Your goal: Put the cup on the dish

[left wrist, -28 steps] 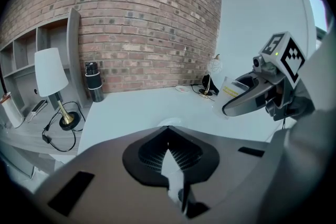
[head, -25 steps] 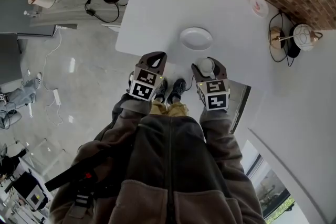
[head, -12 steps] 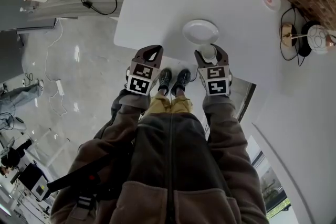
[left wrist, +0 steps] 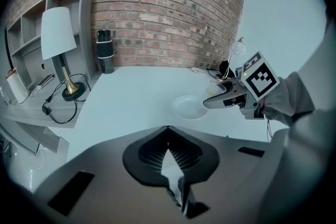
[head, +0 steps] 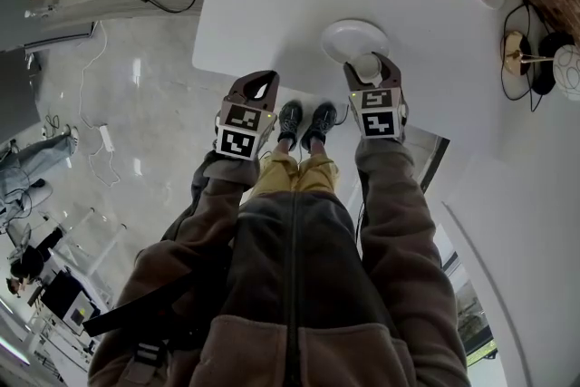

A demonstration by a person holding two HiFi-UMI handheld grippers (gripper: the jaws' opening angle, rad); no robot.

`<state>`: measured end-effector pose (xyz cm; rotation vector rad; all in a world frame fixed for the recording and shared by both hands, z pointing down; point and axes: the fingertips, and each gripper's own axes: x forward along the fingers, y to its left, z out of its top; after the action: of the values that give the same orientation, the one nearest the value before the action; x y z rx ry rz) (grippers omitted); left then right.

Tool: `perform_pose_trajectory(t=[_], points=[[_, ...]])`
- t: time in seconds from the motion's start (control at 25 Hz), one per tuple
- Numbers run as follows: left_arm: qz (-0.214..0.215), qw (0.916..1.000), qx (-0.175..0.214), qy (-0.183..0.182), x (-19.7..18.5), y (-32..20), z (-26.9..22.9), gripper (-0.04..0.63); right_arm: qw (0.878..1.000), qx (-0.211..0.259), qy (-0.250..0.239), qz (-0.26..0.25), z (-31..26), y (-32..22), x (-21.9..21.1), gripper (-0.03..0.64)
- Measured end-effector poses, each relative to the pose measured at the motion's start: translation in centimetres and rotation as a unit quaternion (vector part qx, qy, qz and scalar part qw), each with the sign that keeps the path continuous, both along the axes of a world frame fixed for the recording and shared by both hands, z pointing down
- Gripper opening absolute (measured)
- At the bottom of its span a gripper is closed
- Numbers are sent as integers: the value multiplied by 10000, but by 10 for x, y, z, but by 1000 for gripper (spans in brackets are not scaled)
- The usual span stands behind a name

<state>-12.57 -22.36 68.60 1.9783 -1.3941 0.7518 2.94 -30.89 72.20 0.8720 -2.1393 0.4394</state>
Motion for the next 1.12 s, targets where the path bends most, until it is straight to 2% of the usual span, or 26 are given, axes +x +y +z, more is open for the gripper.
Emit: perform_pose_trajectory(t=[0.56,1.12], points=[[-56,9996,-283,-9,-4,8,22,6,9997,-49,154,155,39,-34,-5,259],[-153,9991,-385,22,-15,14,27,6,9996,-177,136,162,53,-37,-10,259]])
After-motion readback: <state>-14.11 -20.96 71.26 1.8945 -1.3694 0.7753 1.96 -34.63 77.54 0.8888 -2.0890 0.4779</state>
